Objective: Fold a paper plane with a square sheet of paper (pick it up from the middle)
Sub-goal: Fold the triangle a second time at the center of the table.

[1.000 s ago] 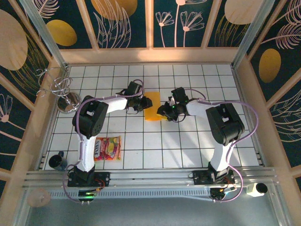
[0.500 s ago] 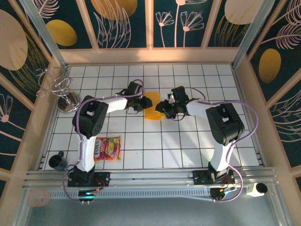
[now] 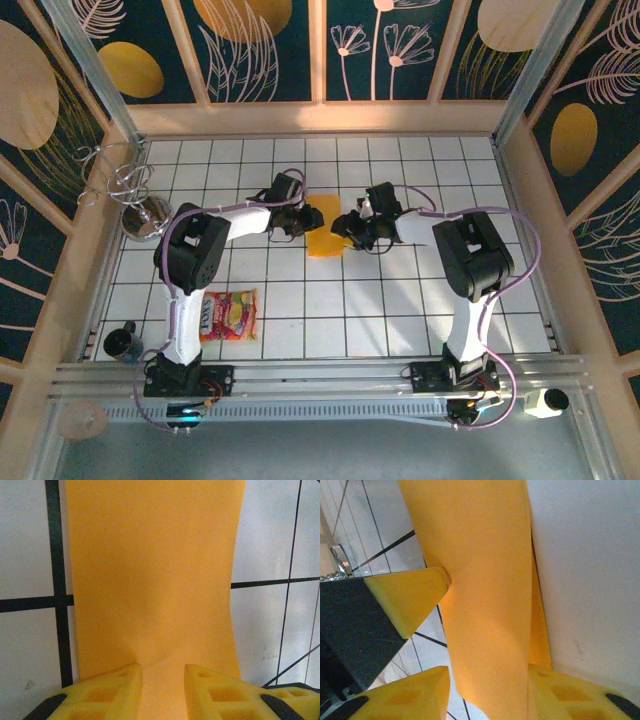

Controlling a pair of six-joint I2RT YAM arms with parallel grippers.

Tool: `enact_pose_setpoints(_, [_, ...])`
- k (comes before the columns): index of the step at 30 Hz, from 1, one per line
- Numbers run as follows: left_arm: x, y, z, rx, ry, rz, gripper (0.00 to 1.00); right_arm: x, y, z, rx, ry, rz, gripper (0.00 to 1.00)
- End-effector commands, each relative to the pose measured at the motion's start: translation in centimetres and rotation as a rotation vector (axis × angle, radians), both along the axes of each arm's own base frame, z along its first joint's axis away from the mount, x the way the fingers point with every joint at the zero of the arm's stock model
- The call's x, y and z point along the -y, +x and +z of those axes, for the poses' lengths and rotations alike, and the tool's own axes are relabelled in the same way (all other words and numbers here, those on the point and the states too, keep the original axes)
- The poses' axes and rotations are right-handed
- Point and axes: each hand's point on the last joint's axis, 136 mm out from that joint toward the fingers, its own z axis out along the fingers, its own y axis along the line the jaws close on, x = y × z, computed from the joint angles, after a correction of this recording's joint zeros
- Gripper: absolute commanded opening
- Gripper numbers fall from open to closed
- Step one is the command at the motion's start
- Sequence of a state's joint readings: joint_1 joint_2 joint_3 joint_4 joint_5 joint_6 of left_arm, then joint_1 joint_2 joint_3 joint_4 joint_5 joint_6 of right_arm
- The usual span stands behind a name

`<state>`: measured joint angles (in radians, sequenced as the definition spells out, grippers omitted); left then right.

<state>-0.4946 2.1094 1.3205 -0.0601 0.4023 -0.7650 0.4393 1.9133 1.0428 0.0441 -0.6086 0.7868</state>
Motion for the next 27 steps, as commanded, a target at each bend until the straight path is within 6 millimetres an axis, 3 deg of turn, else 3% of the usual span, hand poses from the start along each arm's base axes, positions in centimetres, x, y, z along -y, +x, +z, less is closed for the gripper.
enact_pose_setpoints(1, [-1.4, -1.2, -2.3, -0.067, 0.065, 0.025, 0.29, -0.4, -0.5, 1.2, 0.022, 0.044, 0.03, 0.39])
enact_pose_setpoints(5, [-1.5, -1.2, -2.1, -0.063, 0.064, 0.026, 0.29, -0.1, -1.3, 1.4, -0.016, 0.059, -0.007, 0.32])
enact_pose_setpoints(17, [-1.1, -0.8, -0.6, -0.032, 0.036, 0.022, 0.29, 0.4, -1.3, 1.9, -0.059, 0.066, -0.094, 0.12])
enact_pose_setpoints(24, [-0.7, 1.1, 3.6, 0.071, -0.043, 0.027, 0.29, 0.9, -1.7, 1.5, -0.084, 0.019, -0.098, 0.01])
enact_pose_setpoints(27, [-1.0, 2.2, 4.0, 0.09, -0.053, 0.036, 0.29, 1.0, -2.2, 1.4, -0.09, 0.004, -0.085, 0.0])
